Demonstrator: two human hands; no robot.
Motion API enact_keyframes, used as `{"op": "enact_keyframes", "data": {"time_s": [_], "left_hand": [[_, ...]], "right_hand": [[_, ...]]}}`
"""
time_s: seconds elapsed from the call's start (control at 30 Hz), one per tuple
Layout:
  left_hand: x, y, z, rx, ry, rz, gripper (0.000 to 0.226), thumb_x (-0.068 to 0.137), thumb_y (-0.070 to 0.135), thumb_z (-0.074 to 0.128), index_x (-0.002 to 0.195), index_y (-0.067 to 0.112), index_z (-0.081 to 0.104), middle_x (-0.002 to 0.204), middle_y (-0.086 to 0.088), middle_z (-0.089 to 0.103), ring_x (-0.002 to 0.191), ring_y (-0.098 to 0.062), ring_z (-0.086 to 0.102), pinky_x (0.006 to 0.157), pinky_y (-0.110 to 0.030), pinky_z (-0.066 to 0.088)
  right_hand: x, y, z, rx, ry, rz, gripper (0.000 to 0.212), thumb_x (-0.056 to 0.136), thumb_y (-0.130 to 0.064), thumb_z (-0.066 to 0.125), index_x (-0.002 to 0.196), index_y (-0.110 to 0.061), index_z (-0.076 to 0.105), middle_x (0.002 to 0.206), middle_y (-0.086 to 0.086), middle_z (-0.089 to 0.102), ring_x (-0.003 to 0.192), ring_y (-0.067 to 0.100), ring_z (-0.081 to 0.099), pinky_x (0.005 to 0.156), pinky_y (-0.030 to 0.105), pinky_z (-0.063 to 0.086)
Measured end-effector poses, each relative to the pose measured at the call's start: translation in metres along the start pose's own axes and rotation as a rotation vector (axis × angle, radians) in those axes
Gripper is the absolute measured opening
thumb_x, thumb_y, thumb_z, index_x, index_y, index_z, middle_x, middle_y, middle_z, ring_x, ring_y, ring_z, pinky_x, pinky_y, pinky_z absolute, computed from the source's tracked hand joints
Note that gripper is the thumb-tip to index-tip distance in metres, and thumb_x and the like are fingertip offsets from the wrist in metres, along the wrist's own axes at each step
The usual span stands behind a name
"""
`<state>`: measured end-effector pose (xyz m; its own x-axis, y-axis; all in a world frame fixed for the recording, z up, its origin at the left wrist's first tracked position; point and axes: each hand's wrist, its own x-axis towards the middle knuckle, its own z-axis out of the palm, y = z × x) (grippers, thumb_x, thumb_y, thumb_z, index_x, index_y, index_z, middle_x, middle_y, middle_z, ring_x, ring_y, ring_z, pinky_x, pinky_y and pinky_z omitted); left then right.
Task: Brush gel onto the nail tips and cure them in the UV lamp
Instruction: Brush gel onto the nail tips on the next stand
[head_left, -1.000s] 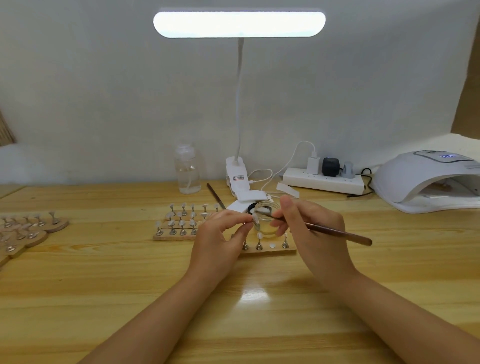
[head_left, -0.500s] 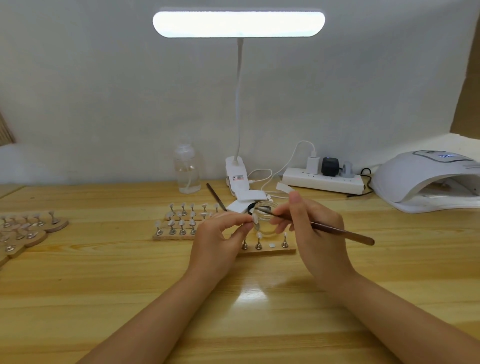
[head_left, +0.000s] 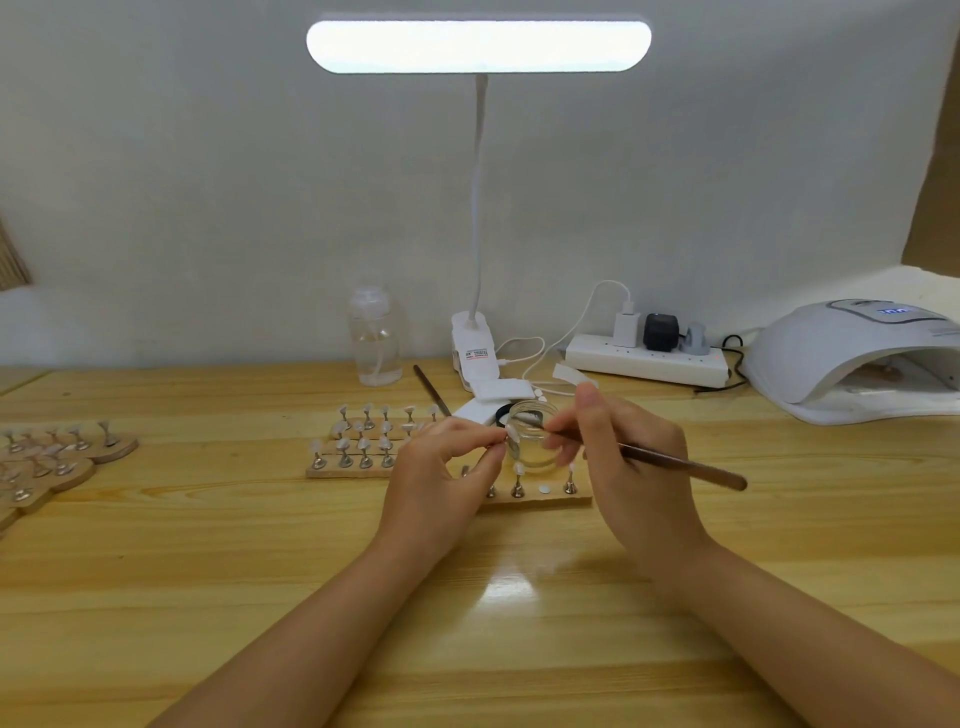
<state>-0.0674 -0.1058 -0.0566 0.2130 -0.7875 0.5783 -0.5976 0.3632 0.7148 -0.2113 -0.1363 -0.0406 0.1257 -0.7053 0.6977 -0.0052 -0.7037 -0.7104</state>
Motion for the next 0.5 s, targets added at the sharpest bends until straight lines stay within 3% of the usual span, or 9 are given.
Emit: {"op": "enact_keyframes", "data": {"time_s": [0.17,0.27,0.43,0.5], "left_hand": [[-0.0006,0.0022,0.0003,-0.005,0.003,-0.012,0.022,0.080,0.009,0.067,0.089,0.028,0.070,0.083,0.018,0.062,0.090,-0.004,0.057,0.089,-0.030,0.044],[-0.0002,0.0016,0.0007,-0.004,0.007,-0.019,0.017,0.080,0.008,0.067,0.090,0.021,0.072,0.084,0.014,0.064,0.091,-0.009,0.058,0.090,-0.036,0.044],[0.0002,0.0021,0.0017,0.024,0.002,-0.004,0.017,0.080,0.007,0.066,0.092,0.019,0.072,0.085,0.011,0.064,0.091,-0.011,0.058,0.091,-0.042,0.043],[0.0006,0.0014,0.0017,0.027,0.010,-0.005,0.017,0.081,0.007,0.066,0.091,0.019,0.072,0.084,0.013,0.063,0.091,-0.010,0.058,0.092,-0.041,0.043]], "right_hand": [[-0.0004,0.0012,-0.0008,0.021,0.001,0.043,0.043,0.087,-0.046,0.044,0.058,-0.022,0.063,0.045,-0.007,0.059,0.042,0.000,0.055,0.049,0.008,0.041],[0.0003,0.0020,0.0002,-0.047,-0.042,-0.038,0.033,0.092,-0.034,0.045,0.065,-0.025,0.063,0.051,-0.012,0.060,0.050,-0.003,0.058,0.055,0.007,0.043],[-0.0012,0.0017,-0.0001,-0.003,-0.017,0.048,0.044,0.087,-0.048,0.044,0.056,-0.023,0.062,0.045,-0.006,0.059,0.041,0.003,0.055,0.048,0.009,0.041],[-0.0006,0.0018,-0.0004,-0.019,-0.004,0.007,0.038,0.091,-0.039,0.044,0.061,-0.024,0.063,0.047,-0.005,0.060,0.045,0.002,0.057,0.049,0.010,0.043]]}}
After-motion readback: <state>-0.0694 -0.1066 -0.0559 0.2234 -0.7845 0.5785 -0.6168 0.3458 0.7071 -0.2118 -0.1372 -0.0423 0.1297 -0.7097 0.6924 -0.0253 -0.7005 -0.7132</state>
